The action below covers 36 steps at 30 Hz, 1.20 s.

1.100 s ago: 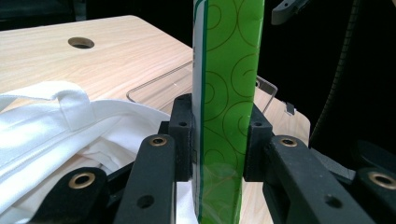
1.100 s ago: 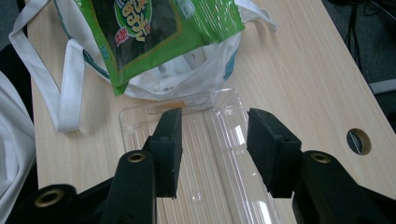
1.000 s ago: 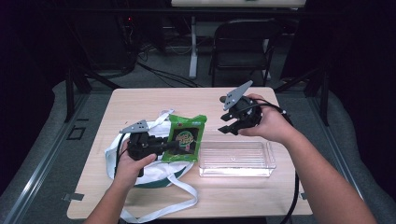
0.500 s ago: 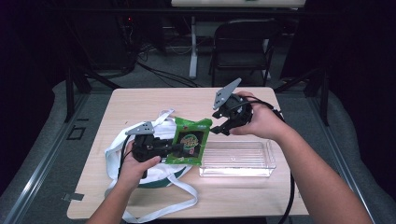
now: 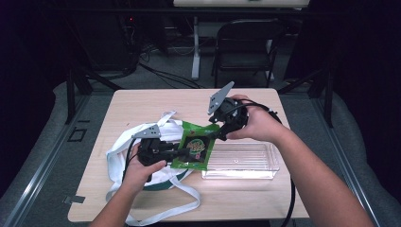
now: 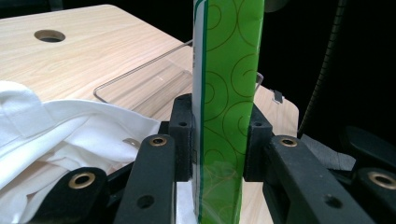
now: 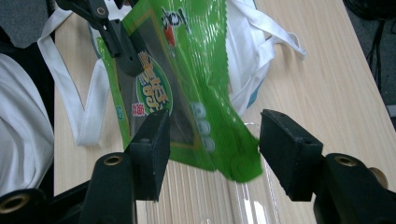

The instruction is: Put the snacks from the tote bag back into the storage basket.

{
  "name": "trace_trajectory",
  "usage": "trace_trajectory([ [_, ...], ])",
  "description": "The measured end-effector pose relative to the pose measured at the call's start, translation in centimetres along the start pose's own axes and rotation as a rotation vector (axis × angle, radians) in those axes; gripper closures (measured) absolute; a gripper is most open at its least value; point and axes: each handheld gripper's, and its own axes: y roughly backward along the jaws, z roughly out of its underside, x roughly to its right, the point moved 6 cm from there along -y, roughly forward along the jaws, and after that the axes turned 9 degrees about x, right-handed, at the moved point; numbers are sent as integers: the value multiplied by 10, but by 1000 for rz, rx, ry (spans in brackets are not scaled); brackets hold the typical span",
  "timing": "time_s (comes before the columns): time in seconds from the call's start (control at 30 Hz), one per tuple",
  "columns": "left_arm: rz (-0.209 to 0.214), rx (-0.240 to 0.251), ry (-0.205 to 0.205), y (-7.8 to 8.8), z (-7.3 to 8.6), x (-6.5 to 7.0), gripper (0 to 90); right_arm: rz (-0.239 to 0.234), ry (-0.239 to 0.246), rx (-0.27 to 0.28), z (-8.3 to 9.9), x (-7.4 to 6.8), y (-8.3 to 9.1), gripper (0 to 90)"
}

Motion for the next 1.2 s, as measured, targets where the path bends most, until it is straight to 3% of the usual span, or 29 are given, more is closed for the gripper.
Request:
trace_trajectory([
  [0.47,27,3,-32,-4,-2,11,719,-73,29,-46,-5,-13,-21,467],
  [0.87,40,8,-65,-6,-4,17,719,-131,10,-82,-4,-21,-27,503],
  [1.2,47,0,-70,-6,-3,17,719,-169,5,-103,-3,-24,-29,607],
])
